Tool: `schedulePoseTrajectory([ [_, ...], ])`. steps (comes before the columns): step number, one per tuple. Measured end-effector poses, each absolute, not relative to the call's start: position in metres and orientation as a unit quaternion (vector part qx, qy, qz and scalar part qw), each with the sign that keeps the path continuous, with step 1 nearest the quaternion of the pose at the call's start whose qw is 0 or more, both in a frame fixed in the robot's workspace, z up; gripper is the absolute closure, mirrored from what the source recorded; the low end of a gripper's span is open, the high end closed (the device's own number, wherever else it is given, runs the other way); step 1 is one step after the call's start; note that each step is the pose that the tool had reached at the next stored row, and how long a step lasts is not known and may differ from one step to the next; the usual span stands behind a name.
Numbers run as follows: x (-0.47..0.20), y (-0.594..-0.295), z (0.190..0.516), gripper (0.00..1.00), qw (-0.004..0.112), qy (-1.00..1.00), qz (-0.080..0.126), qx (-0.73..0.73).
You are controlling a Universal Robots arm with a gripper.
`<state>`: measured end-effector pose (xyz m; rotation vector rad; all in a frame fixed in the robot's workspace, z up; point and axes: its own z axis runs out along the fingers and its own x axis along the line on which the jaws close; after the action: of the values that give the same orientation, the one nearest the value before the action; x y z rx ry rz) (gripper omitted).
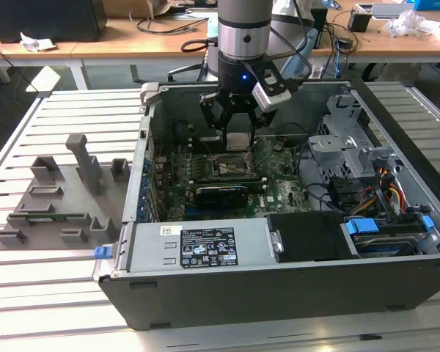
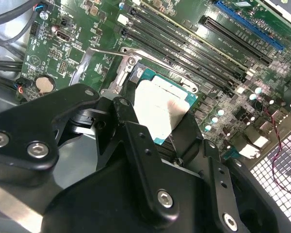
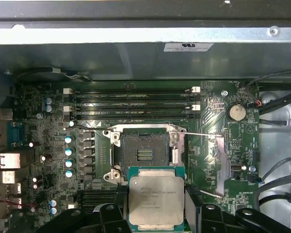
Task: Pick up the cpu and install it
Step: 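Place the cpu into insertion slot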
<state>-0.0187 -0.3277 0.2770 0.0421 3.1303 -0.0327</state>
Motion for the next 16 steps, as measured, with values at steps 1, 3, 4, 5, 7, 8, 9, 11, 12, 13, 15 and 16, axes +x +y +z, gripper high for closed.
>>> schedulePoseTrajectory([
  [1,-0.0187,-0.3277,0.277,0.45,0.005,1.0,-0.01,0.015],
  [3,-0.0187,-0.3277,0.277,0.45,0.005,1.0,-0.01,0.018],
  [4,-0.0187,-0.3277,0.277,0.45,0.005,1.0,-0.01,0.023],
  [5,-0.0187,-0.3277,0.277,0.45,0.005,1.0,-0.01,0.029],
  [7,-0.0187,-0.3277,0.277,0.45,0.005,0.999,-0.011,0.035],
  [8,-0.0187,-0.3277,0.277,0.45,0.005,0.999,-0.011,0.038],
  [9,-0.0187,-0.3277,0.277,0.45,0.005,0.999,-0.011,0.039],
  [11,-0.0187,-0.3277,0.277,0.45,0.005,0.999,-0.011,0.049],
  [12,-0.0187,-0.3277,0.277,0.45,0.005,0.999,-0.011,0.052],
  [13,-0.0187,-0.3277,0.277,0.45,0.005,0.998,-0.011,0.055],
  [15,-0.0187,-0.3277,0.277,0.45,0.005,0.998,-0.011,0.063],
  [16,-0.0187,-0.3277,0.277,0.45,0.005,0.998,-0.011,0.067],
])
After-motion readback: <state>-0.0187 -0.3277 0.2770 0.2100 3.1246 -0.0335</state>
